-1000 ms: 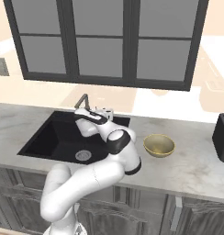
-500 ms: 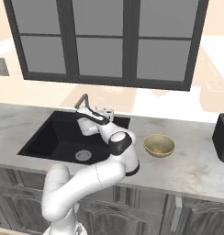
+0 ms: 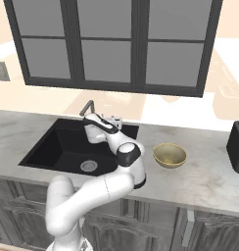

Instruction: Rinse each bowl for a few seconds and place them down in the sink or on the counter.

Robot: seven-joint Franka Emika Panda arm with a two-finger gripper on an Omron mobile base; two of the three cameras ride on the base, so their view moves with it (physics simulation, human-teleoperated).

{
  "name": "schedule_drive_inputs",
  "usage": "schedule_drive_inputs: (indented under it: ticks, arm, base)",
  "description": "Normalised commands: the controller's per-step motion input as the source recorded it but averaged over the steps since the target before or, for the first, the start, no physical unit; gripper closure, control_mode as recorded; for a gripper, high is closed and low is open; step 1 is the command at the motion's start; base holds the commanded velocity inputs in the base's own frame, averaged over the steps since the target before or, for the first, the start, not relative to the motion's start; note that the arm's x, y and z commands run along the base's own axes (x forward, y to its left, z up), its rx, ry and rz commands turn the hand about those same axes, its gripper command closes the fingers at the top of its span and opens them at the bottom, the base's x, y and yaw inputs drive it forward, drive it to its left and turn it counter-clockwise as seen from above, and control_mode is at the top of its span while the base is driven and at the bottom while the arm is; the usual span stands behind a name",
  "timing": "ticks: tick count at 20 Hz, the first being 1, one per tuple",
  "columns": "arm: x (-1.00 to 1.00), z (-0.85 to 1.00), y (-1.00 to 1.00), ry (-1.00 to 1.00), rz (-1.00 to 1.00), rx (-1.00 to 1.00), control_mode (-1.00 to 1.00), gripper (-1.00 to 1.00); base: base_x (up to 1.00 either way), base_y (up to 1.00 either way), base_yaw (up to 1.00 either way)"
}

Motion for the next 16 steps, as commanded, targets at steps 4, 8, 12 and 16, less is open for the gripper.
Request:
schedule_drive_inputs:
  ticks: [4, 8, 12, 16]
  arm:
    - [0.21, -0.07, 0.0, 0.0, 0.0, 0.01, -1.0, -1.0]
    - [0.22, -0.09, 0.0, 0.0, 0.0, 0.01, -1.0, -1.0]
    - [0.21, -0.13, 0.0, 0.0, 0.0, 0.02, -1.0, -1.0]
    - [0.19, -0.17, 0.0, 0.0, 0.0, 0.03, -1.0, -1.0]
  base:
    - [0.0, 0.0, 0.0]
    - [0.0, 0.0, 0.0]
    - [0.0, 0.0, 0.0]
    - [0.0, 0.0, 0.0]
